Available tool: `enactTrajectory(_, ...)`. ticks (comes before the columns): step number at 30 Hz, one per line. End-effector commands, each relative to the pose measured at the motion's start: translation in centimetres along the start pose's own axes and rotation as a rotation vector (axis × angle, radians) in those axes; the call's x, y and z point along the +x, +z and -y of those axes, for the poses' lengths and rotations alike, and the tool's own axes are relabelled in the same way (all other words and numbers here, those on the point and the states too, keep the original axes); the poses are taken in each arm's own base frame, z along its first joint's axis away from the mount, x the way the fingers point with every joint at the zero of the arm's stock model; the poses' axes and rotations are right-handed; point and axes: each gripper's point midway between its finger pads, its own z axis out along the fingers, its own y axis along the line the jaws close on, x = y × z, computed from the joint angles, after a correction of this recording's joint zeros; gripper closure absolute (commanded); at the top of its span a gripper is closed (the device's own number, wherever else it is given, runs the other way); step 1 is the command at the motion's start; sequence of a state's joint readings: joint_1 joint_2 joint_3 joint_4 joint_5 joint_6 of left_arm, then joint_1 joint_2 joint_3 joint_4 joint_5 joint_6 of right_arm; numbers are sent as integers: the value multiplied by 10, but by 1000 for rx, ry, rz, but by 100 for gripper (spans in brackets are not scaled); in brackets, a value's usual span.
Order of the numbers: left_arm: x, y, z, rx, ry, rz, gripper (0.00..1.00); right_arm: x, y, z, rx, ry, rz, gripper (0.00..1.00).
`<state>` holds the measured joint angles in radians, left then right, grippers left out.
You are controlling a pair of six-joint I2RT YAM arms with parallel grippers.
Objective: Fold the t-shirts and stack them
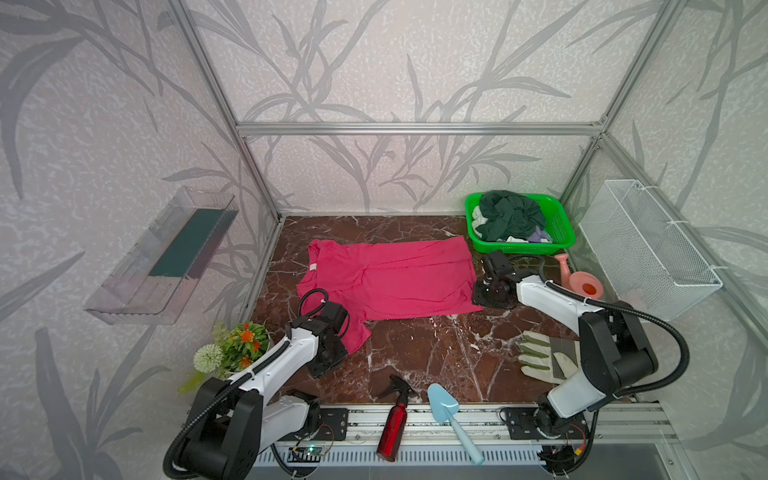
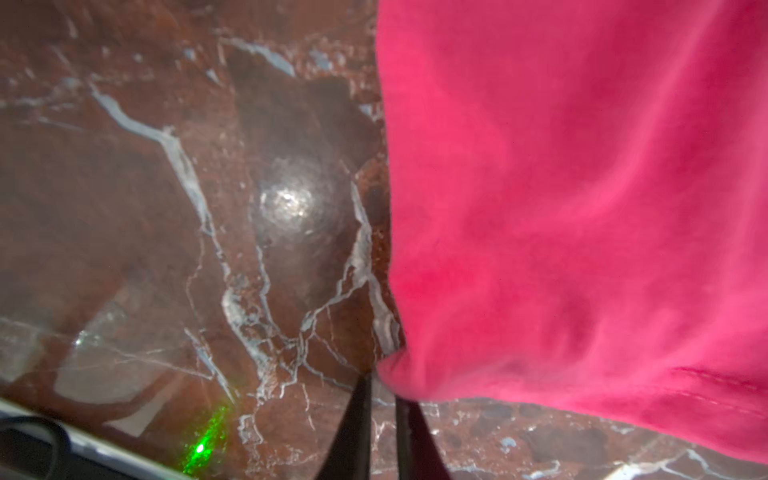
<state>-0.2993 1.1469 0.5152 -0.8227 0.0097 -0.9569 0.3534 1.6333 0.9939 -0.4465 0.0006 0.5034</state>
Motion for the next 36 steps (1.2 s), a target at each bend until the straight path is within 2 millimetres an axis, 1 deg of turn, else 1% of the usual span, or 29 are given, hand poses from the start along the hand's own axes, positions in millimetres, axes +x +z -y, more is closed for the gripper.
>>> enactTrajectory(1,-2,-2,-4,-17,2,18,94,-13,10,-1,19,-16,11,57)
enactTrajectory(2,-2,-3,-3,-14,1,18,97,-15,10,-2,23,-18,11,59)
enactTrajectory(3,-3,-3,-2,-9,1,19,99,-12,17,0,36,-20,-10,60)
enactTrajectory(7,-4,-3,0,-2,6,23,100,-10,23,3,58,-21,-26,67)
enactTrajectory(12,-2,-1,1,7,10,13,100,-9,26,10,91,-34,-24,68)
enactTrajectory(16,-2,-1,2,11,15,14,100,-8,33,8,87,-43,-41,68)
enactTrajectory(20,-2,-1,3,16,14,15,100,-3,38,6,73,-35,-66,72)
enactTrajectory(25,-2,0,4,19,16,12,100,-2,37,7,70,-34,-59,75)
enactTrajectory(29,-1,0,4,18,21,11,100,-1,34,8,73,-36,-56,76)
enactTrajectory(36,0,2,4,23,21,6,100,-3,21,9,73,-41,-28,75)
